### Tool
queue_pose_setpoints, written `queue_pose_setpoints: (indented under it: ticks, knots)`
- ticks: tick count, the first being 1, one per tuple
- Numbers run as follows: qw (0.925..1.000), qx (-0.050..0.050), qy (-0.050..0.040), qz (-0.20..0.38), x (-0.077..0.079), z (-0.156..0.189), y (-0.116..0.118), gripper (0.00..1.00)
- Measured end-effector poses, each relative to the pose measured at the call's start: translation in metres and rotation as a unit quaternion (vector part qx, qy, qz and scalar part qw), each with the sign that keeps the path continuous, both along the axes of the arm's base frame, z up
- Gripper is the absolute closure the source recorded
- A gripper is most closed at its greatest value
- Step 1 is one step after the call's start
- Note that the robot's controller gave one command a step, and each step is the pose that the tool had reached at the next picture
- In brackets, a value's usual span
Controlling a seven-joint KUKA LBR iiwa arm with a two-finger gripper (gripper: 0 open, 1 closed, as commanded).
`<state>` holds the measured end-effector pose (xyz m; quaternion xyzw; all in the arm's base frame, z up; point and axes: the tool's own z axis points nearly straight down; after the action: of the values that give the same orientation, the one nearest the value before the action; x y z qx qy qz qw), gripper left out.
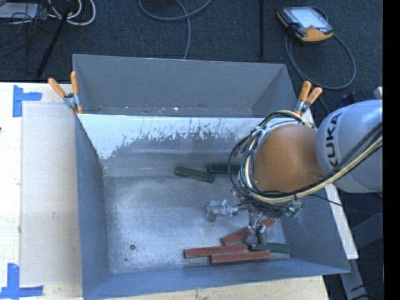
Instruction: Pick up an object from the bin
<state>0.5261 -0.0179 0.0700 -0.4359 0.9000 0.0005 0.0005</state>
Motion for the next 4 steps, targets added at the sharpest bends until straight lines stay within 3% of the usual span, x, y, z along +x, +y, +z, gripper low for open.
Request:
queue_pose_setpoints:
  ticks: [1,2,4]
  knots:
    - [1.0000,0.000,0.0001,0.000,0.000,0.000,0.000,0.00]
    - [0.9412,0.000,-0.0008,0.338,-0.014,0.000,-0.058,1.00]
    - [0.9420,0.001,-0.0004,0.336,-0.014,0.000,-0.058,1.00]
